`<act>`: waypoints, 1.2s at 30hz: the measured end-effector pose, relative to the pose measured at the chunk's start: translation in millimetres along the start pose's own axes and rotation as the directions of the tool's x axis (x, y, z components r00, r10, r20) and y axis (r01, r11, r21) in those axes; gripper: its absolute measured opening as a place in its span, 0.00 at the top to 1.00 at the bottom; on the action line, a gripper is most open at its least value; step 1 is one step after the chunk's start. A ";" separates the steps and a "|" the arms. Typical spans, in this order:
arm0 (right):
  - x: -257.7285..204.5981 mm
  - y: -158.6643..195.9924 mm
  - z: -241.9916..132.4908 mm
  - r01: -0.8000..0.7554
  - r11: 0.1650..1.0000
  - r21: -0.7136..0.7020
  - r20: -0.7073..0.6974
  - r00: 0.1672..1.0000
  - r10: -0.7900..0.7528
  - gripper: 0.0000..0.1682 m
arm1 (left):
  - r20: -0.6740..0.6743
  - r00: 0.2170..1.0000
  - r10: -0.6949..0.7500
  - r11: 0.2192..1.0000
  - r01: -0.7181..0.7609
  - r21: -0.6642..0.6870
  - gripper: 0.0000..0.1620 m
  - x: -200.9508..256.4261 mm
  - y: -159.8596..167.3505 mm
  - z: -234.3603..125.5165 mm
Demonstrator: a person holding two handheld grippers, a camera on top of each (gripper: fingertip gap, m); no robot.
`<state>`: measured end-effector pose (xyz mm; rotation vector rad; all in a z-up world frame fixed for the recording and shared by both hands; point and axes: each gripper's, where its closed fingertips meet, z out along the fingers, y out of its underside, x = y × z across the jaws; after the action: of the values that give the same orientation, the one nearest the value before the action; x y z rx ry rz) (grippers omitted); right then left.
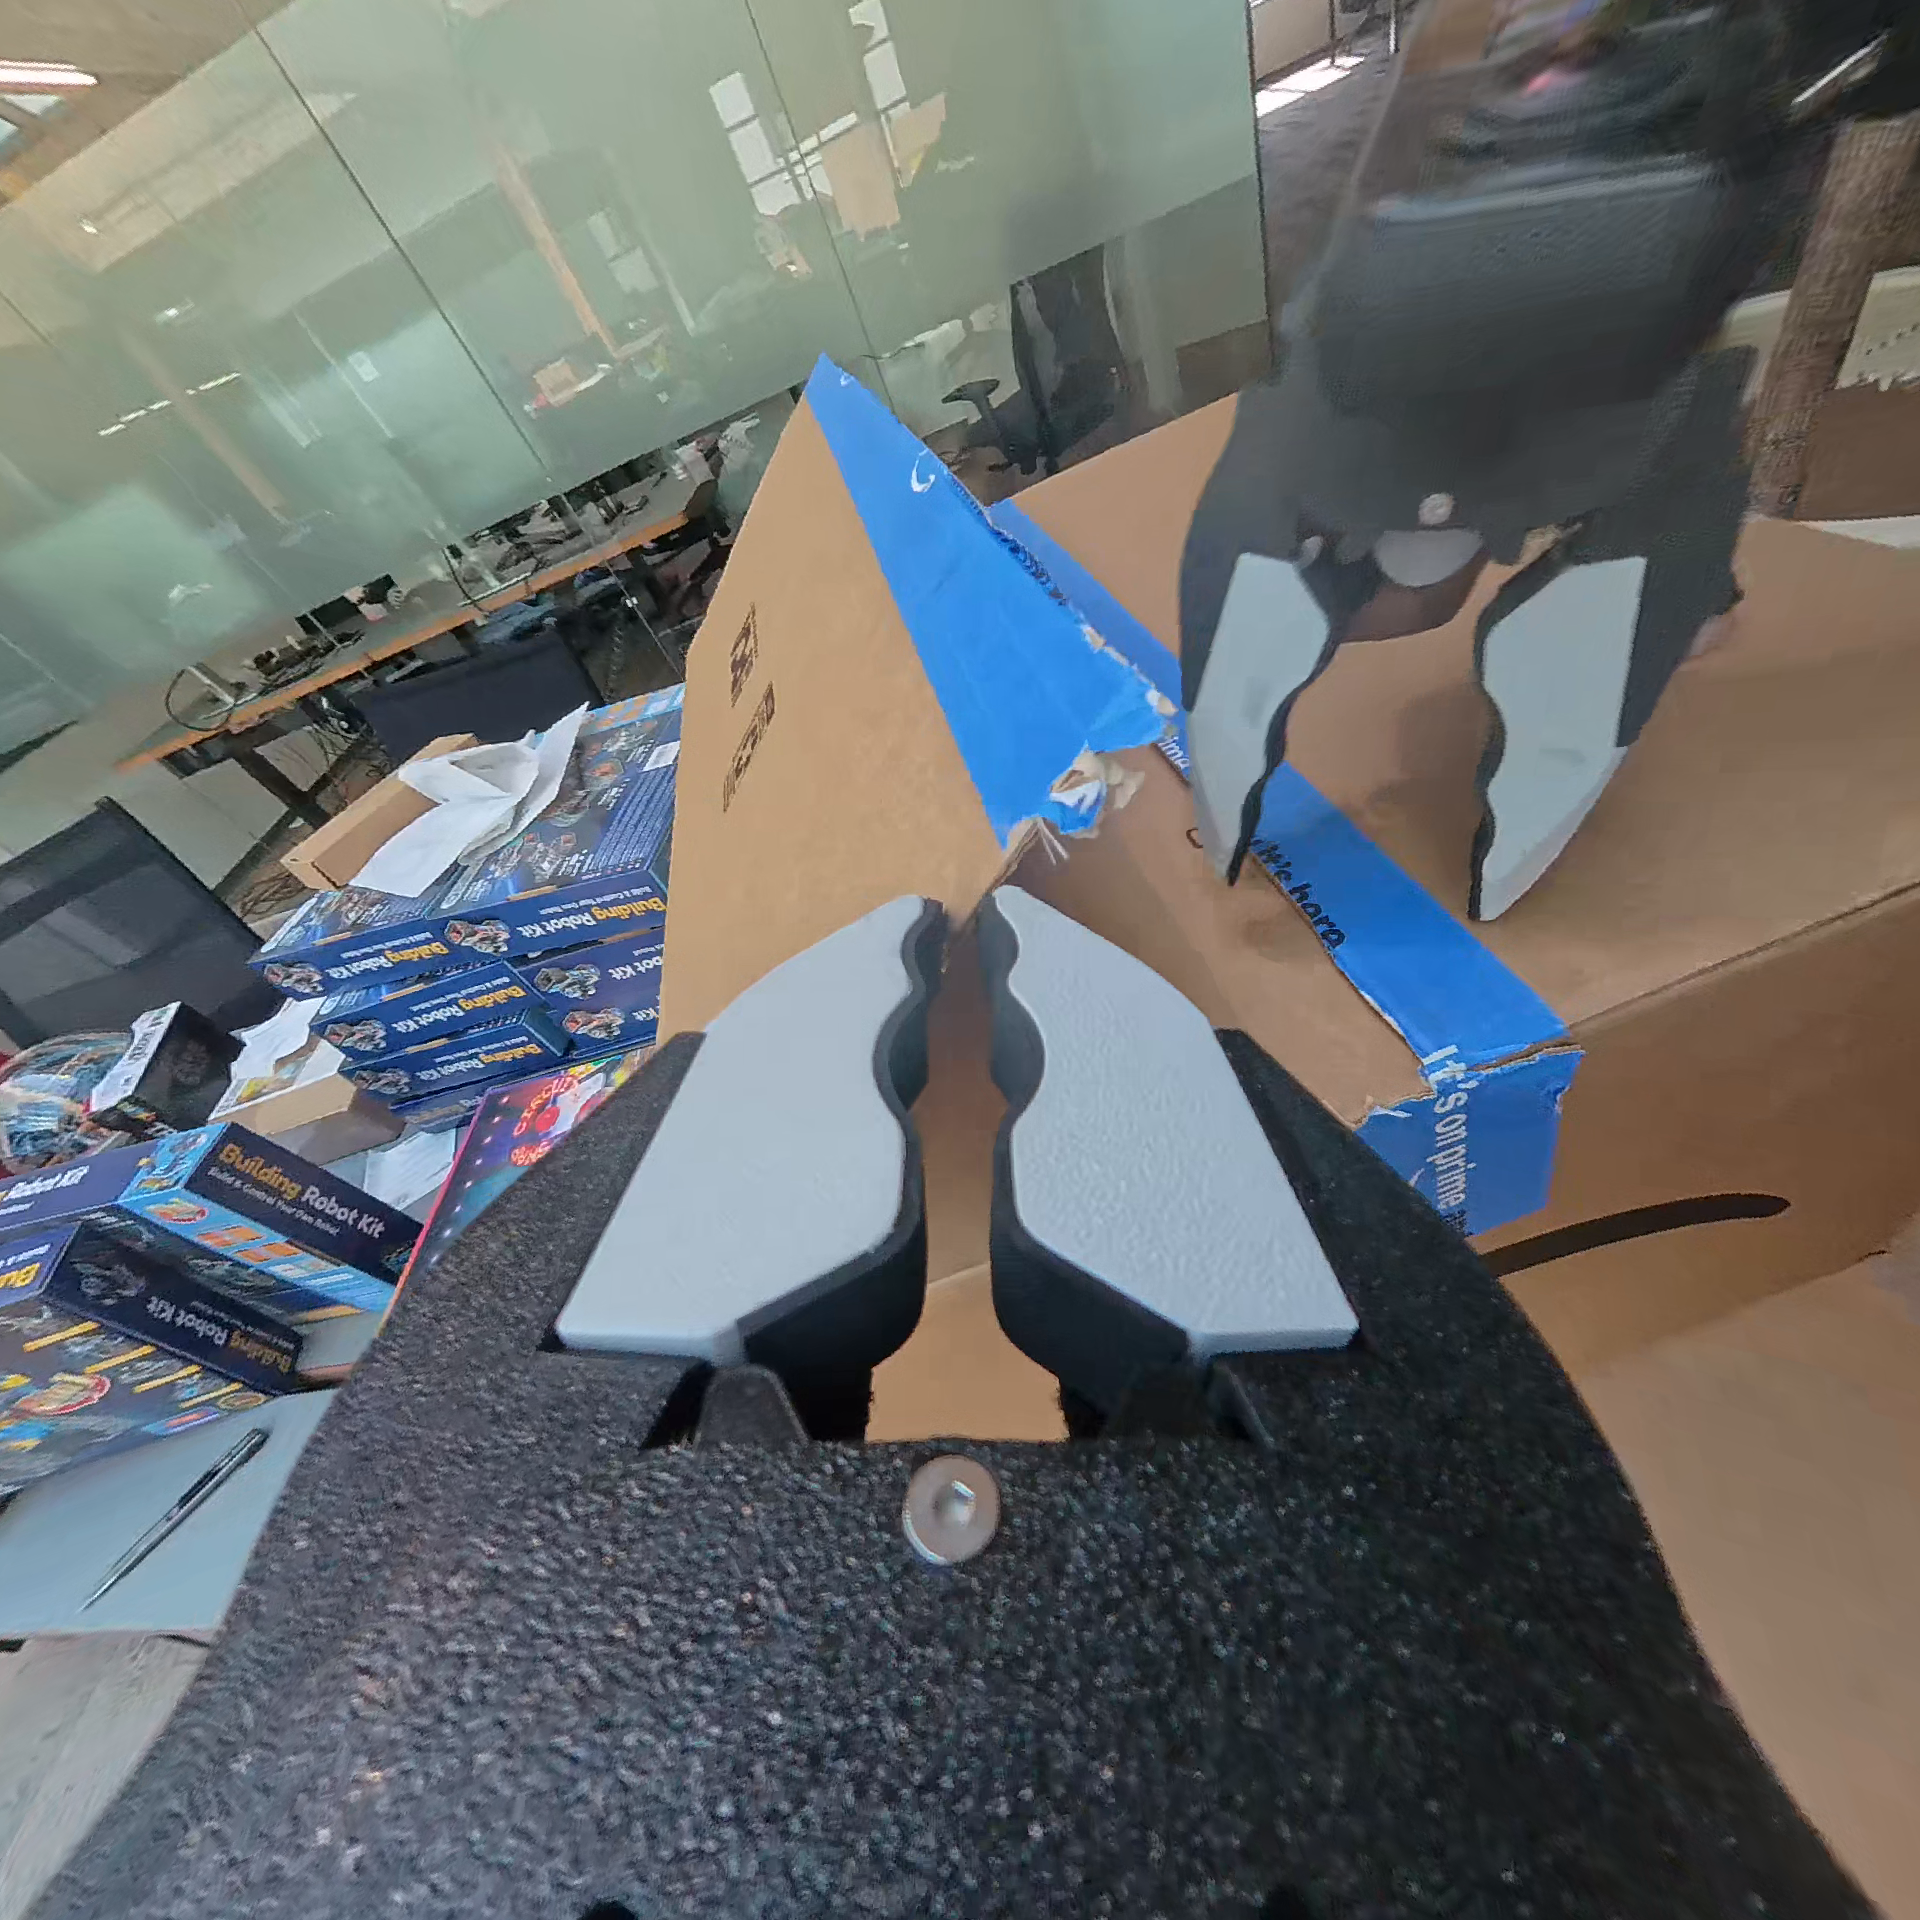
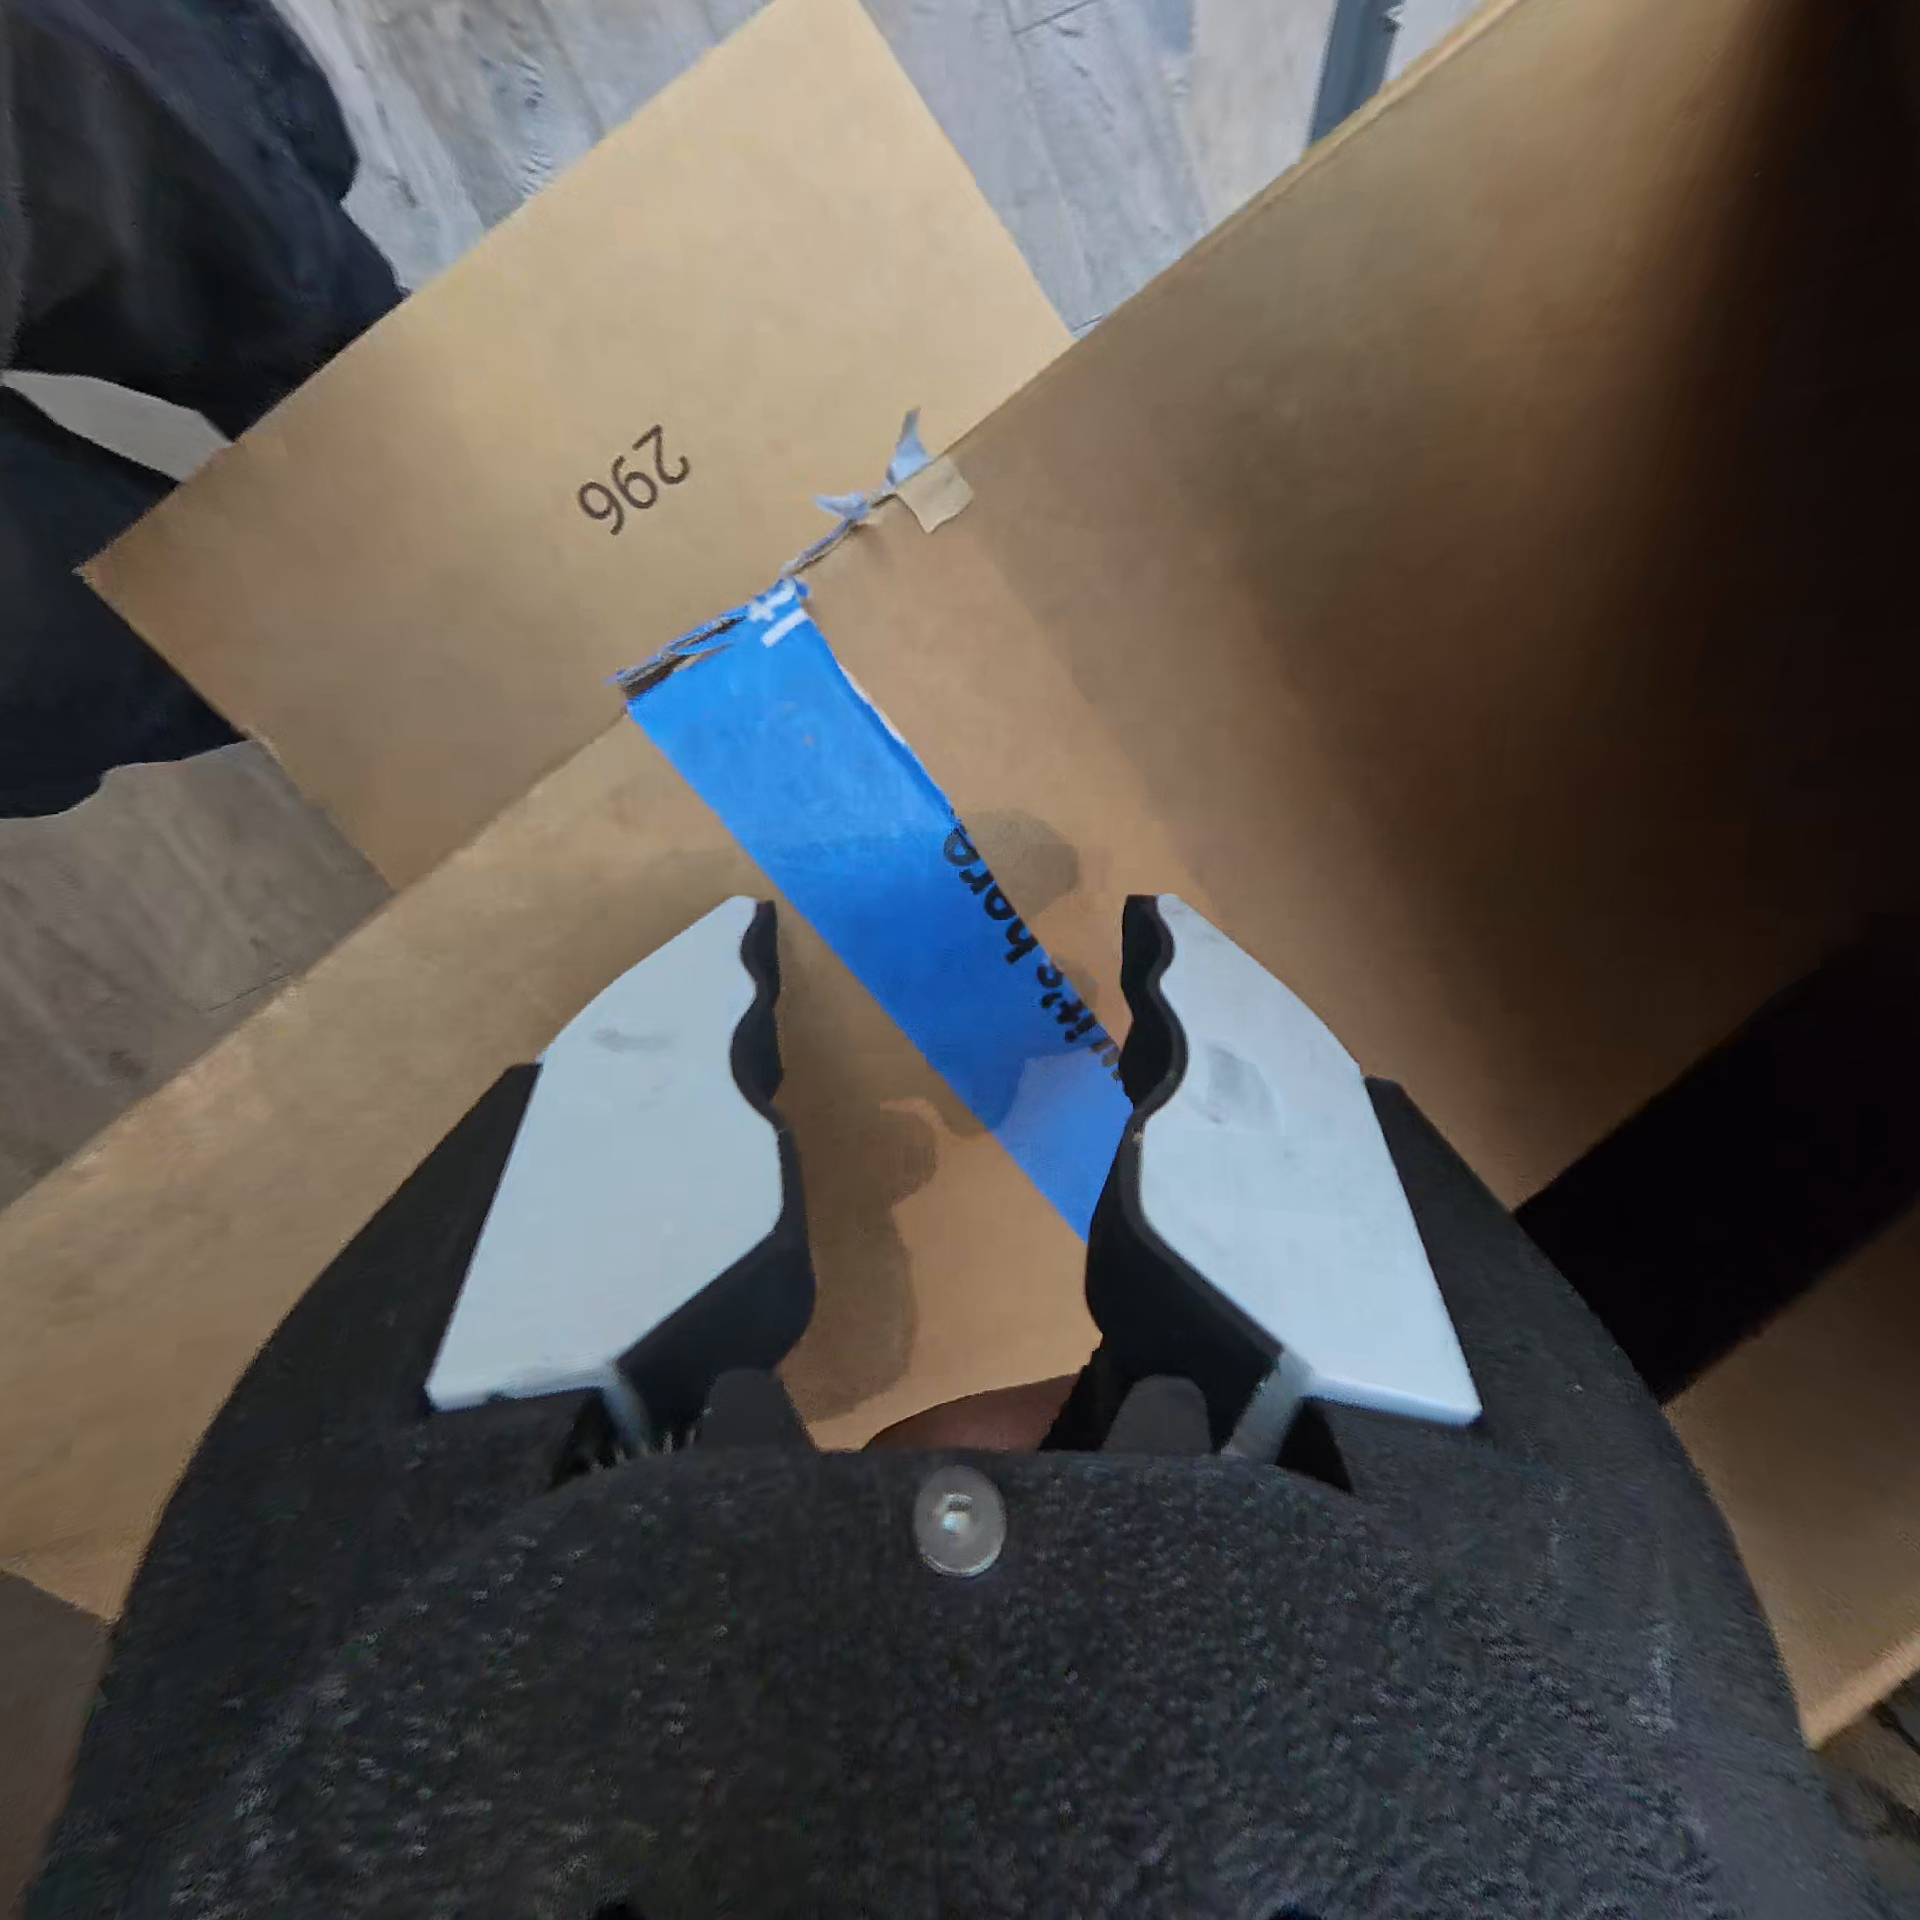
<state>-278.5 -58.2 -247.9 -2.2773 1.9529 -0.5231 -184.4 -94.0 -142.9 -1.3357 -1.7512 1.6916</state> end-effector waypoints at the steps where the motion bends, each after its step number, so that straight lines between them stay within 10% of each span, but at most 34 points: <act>1: 2.6 0.5 3.1 -0.005 1.000 -0.010 0.056 0.998 0.006 0.59 | -0.017 1.000 -0.013 1.000 0.013 0.001 0.96 -0.2 0.4 -0.4; 13: -12.7 3.9 13.5 0.082 0.984 -0.158 0.432 0.902 -0.006 0.58 | -0.006 0.999 -0.033 0.999 0.033 -0.023 0.96 -12.4 14.6 -8.8; 24: -7.3 -3.3 -14.7 0.017 0.966 -0.259 0.440 0.892 0.103 0.73 | 0.103 0.995 -0.018 0.999 0.022 -0.035 0.98 -28.2 5.5 -10.3; 36: -11.2 3.6 -61.0 0.016 0.914 -0.406 0.324 0.937 0.128 0.71 | -0.172 0.984 0.055 0.927 -0.114 -0.357 0.96 68.3 76.6 18.2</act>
<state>-302.7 -38.8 -194.0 -2.3109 2.0771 0.3070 -203.7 -62.2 -240.2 -1.6749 -2.0042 1.2937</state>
